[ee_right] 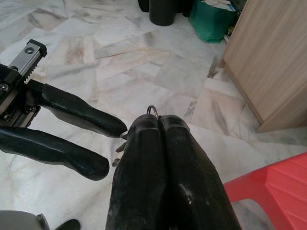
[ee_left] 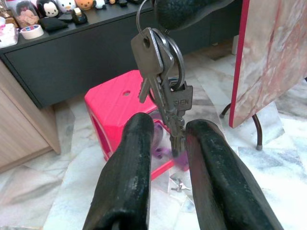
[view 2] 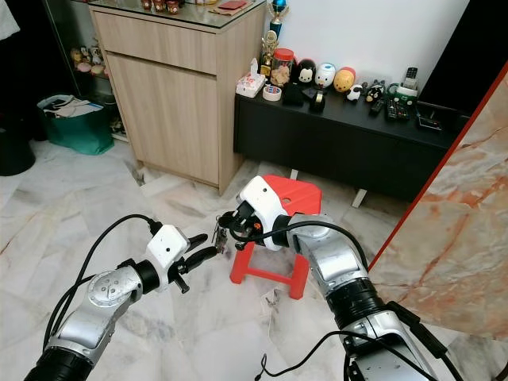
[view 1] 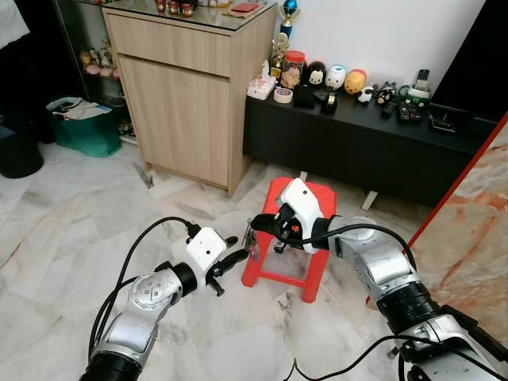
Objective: Hang keys on a hook
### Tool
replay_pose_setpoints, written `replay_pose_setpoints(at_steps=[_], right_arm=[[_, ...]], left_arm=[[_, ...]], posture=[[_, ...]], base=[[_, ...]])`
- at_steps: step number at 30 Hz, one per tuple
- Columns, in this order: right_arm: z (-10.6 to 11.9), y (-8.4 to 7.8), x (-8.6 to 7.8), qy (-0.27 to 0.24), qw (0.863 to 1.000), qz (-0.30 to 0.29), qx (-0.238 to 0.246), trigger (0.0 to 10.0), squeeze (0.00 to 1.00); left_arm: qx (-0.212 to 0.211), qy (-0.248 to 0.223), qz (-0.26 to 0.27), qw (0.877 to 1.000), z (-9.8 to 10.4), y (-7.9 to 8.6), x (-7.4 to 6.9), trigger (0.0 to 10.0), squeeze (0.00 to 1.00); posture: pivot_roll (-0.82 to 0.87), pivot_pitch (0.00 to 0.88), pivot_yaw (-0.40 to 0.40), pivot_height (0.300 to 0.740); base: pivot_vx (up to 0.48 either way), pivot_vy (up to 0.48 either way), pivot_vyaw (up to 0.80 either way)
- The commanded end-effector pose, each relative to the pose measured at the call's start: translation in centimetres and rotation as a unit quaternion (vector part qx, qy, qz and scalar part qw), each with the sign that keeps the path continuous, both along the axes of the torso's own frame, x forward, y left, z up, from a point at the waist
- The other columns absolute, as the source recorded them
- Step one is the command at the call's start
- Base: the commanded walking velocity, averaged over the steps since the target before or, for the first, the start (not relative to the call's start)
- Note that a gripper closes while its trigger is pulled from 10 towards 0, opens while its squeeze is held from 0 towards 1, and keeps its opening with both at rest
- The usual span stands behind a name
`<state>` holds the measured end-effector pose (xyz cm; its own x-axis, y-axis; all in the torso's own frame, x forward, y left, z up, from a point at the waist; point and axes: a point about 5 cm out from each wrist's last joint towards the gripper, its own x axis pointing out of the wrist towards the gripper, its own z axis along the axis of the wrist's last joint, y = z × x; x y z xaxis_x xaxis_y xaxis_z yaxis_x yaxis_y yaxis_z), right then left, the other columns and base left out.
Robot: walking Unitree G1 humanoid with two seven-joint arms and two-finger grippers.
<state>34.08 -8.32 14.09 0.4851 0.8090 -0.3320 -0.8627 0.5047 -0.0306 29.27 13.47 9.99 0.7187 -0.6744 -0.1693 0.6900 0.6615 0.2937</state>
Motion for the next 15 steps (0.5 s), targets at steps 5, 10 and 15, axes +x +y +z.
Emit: replay_pose_setpoints(at_steps=[5, 10, 15], right_arm=[[1.7, 0.43, 0.36, -0.028, 1.0, 0.009, 0.008, 10.0, 0.0], [1.88, 0.7, 0.34, -0.031, 0.999, 0.012, 0.01, 10.0, 0.0], [1.99, 0.9, 0.27, -0.034, 0.999, 0.016, 0.011, 10.0, 0.0]], left_arm=[[0.0, -0.006, -0.014, 1.0, 0.32, -0.55, -0.18, 10.0, 0.0], [0.004, -0.006, -0.021, 1.0, 0.3, -0.7, -0.26, 10.0, 1.0], [0.007, -0.007, -0.02, 1.0, 0.27, -0.68, -0.25, 10.0, 1.0]], posture=[[0.1, 0.0, -0.147, 0.729], [0.1, 0.0, -0.147, 0.729], [0.1, 0.0, -0.147, 0.729]], base=[[0.0, 0.0, 0.0], [0.0, 0.0, 0.0], [0.0, 0.0, 0.0]])
